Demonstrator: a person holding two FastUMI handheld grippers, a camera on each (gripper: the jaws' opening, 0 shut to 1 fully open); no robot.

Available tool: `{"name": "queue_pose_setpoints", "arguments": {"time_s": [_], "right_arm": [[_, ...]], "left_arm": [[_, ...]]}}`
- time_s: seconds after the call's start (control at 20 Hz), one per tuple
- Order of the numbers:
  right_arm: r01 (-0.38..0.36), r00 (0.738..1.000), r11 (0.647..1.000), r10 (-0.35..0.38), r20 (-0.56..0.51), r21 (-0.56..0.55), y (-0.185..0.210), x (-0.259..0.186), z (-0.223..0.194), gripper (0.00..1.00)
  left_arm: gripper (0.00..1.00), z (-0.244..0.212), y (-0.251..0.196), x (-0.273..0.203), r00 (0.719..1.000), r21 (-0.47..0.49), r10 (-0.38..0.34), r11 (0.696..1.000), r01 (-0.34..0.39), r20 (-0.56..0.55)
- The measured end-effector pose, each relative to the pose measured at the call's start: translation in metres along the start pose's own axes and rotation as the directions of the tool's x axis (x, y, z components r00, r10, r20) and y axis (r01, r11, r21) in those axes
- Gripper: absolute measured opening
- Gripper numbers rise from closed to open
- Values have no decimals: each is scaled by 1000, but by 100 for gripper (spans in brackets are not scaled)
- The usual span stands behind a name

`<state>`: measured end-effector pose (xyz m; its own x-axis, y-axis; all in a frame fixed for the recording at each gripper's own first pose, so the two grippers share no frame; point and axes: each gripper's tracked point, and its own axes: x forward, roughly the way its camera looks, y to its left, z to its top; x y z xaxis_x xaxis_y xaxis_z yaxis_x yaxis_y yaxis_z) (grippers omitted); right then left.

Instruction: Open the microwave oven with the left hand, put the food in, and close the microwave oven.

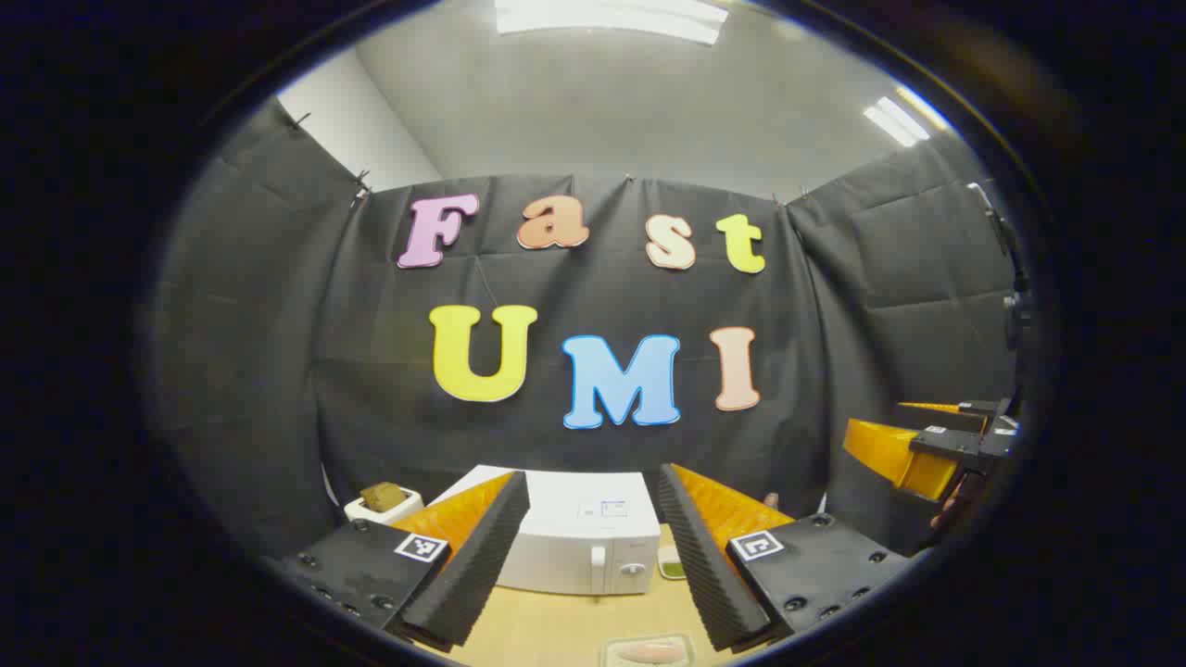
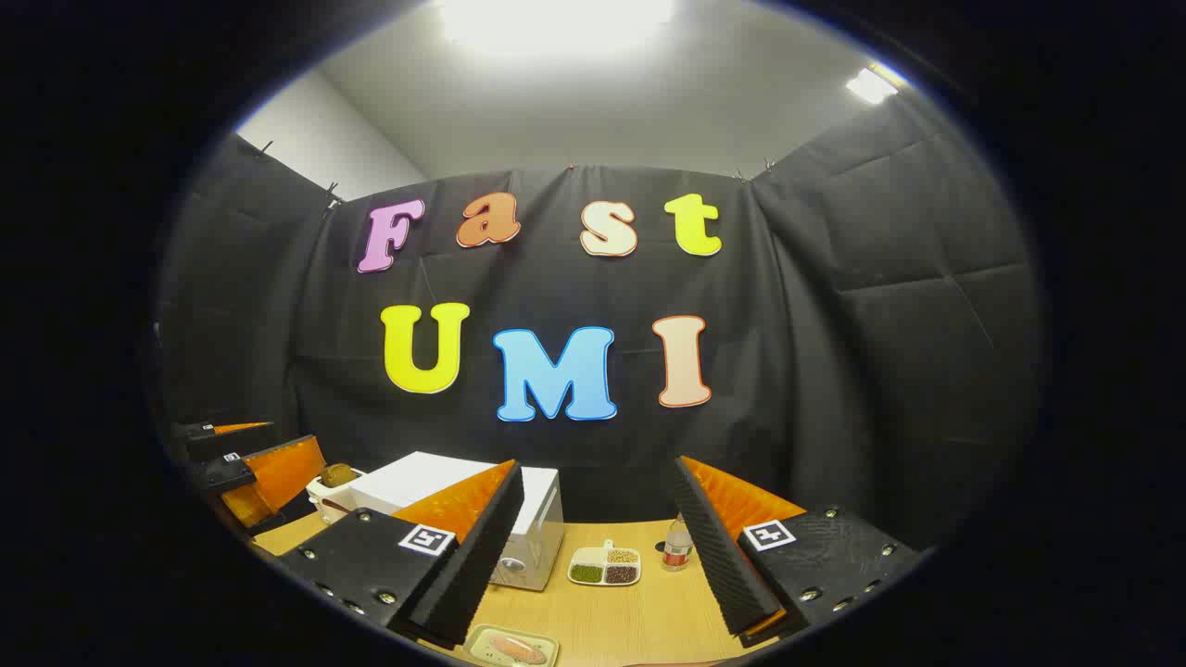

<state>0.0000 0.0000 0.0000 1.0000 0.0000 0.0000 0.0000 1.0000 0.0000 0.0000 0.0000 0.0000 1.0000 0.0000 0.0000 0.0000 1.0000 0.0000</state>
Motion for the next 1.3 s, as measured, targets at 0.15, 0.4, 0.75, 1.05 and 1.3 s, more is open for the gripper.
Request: {"name": "queue_pose_setpoints", "arguments": {"time_s": [0.15,0.4,0.75,1.05,1.3], "right_arm": [[0,1000,1000,0,9,2,-6,3,2,97],[1,1000,1000,-1,4,3,-12,3,1,100],[13,1000,1000,-13,-2,8,-24,4,-1,97],[11,999,1000,-10,-35,11,-35,6,-19,97],[34,996,999,-33,-80,13,-53,4,-39,97]], "left_arm": [[95,-2,-5,3,1000,-9,-1,1000,1,6],[92,3,-7,6,1000,-22,16,1000,-16,24],[99,3,-20,11,1000,-4,-4,1000,5,25],[92,-16,-28,26,1000,7,6,1000,-6,19],[92,-66,-31,54,1000,12,-9,1000,9,-9]]}}
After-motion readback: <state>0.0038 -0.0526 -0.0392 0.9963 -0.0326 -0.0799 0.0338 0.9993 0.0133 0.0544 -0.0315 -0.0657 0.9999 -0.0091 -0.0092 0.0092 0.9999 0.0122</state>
